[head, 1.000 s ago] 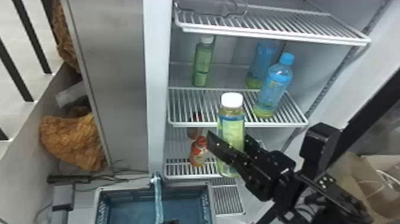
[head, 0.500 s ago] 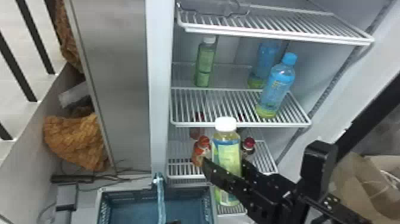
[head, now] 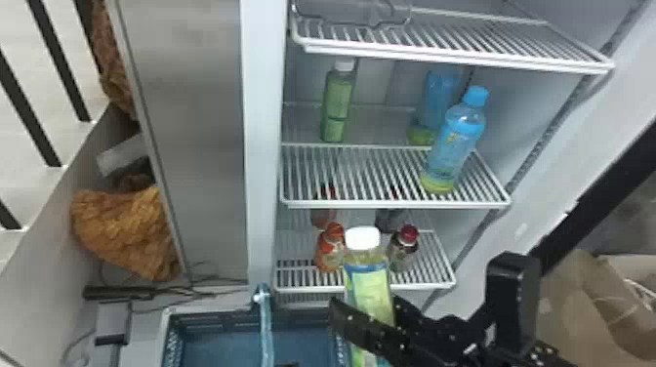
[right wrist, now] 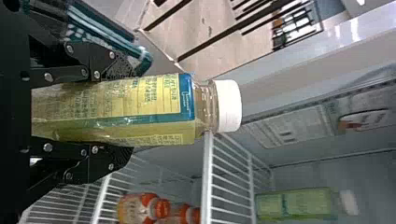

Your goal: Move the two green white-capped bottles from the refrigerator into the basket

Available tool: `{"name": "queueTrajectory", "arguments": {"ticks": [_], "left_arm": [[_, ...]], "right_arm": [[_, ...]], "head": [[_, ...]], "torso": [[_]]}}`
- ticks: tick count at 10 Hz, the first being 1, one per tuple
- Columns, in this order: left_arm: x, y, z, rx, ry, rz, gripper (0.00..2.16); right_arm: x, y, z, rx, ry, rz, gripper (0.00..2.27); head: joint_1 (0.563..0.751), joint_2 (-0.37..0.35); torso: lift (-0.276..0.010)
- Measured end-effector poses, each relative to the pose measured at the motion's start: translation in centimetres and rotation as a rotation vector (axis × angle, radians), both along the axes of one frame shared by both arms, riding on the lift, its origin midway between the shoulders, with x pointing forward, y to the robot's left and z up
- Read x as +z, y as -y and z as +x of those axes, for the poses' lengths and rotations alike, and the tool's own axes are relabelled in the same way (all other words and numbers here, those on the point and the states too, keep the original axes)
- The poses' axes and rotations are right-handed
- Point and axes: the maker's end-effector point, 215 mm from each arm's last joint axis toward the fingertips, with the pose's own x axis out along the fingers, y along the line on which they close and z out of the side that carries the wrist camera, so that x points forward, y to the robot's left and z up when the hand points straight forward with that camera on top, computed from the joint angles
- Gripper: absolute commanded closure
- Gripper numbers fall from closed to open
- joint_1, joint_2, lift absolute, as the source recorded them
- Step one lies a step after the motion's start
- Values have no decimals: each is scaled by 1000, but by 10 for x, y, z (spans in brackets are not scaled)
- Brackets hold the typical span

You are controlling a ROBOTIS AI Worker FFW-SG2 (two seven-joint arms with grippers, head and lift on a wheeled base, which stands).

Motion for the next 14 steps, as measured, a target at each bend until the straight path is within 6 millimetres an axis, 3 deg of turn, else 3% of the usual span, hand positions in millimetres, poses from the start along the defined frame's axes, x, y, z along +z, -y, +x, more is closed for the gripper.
{"name": "queueTrajectory", "arguments": {"ticks": [4, 10, 14], "left_arm": [[-1, 2, -1, -8, -1, 3, 1202], [-1, 1, -2, -8, -3, 4, 1202], [-1, 1, -3, -8, -5, 2, 1202]], "right_arm": [[-38, -11, -22, 41, -155, -11, 1012], [-75, -37, -21, 101, -241, 43, 1010], [-104, -40, -20, 107, -298, 45, 1010]], "head": [[695, -187], [695, -130], [695, -123]], "torso": [[-4], [-4], [-4]]}}
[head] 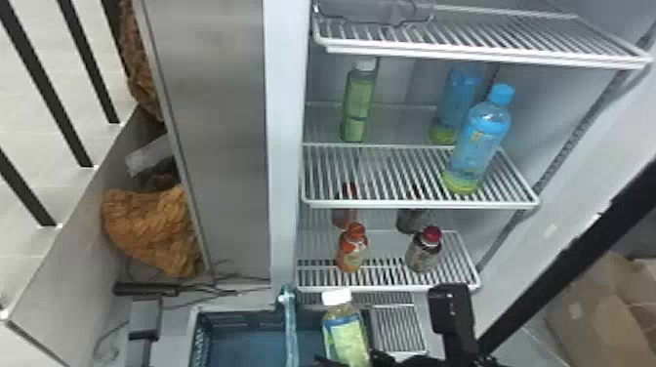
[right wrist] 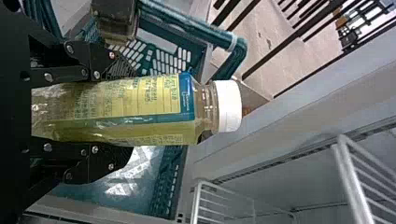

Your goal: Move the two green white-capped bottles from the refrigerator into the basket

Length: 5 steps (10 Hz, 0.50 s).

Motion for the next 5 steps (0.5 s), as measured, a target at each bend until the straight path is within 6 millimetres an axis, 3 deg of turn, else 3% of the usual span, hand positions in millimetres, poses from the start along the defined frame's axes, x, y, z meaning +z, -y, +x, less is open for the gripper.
{"name": "queueTrajectory", "arguments": {"ticks": [3, 5], "left_arm": [[0, 0, 0, 1, 0, -2, 1202], [1, -1, 1, 4, 1, -2, 1200]], "right_arm": [[-13, -12, 18, 21, 9, 27, 961], [-15, -19, 21, 45, 10, 39, 627]], "head": [[695, -98], [695, -79]], "torso": [[-4], [-4]]}}
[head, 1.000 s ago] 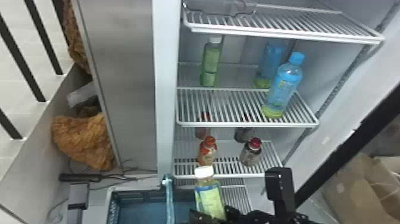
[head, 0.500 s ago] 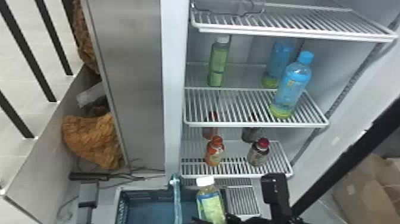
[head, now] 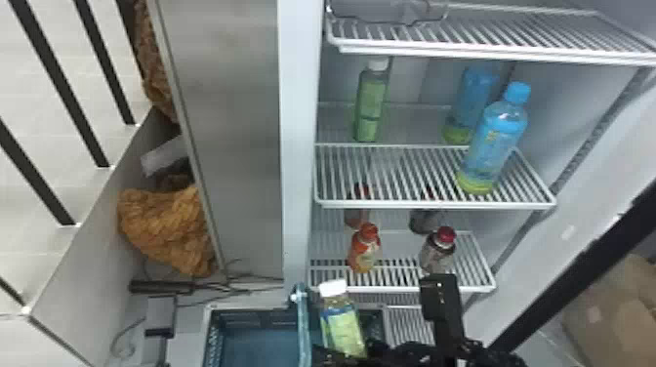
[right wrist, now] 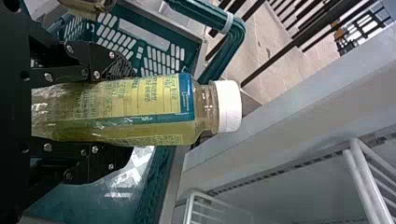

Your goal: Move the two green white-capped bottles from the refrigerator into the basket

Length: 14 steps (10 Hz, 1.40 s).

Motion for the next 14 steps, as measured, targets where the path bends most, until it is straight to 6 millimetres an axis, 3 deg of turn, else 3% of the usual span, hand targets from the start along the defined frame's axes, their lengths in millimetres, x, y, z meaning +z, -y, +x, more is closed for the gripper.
{"name": "queueTrajectory", "arguments": {"ticks": [2, 6, 11, 14], "left_arm": [[0, 0, 0, 0, 0, 0, 1202], [0, 1, 0, -1, 1, 0, 1202], [-1, -1, 2, 2, 3, 5, 1200], [-1, -1, 2, 2, 3, 6, 1202]], "right_arm": [[2, -1, -1, 11, 0, 3, 395], [9, 1, 2, 7, 31, -7, 354], [59, 38, 16, -103, 204, -76, 346], [120, 62, 22, -209, 389, -96, 332]], "head": [[695, -76], [695, -79], [695, -143], [695, -185]], "torso": [[-4], [-4], [-4], [-4]]}}
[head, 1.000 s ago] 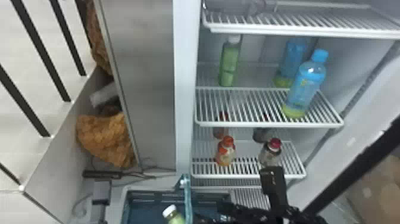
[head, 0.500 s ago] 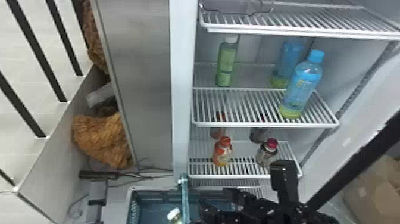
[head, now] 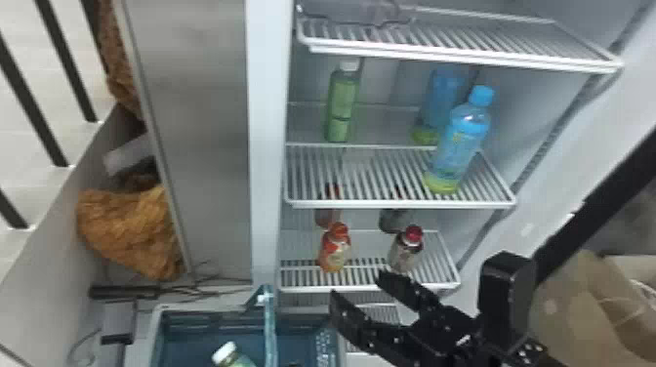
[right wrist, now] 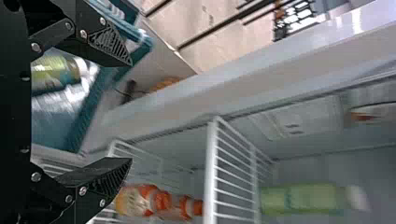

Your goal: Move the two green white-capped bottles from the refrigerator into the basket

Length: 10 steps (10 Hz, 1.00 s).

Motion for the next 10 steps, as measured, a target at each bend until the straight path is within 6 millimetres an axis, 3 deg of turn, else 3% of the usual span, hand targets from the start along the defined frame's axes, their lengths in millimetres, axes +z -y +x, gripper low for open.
{"name": "queueTrajectory", "arguments": {"ticks": [2, 4, 10], "left_arm": [[0, 0, 0, 1, 0, 0, 1202], [-1, -2, 0, 4, -1, 1, 1200], [-1, -2, -1, 10, -6, -2, 1202]], "right_arm": [[40, 9, 13, -64, 152, 31, 320], [66, 22, 28, -133, 273, 54, 223], [79, 49, 101, -223, 492, 23, 75]], "head": [[695, -199], [695, -212], [695, -230]], "torso": [[-4], [-4], [-4]]}}
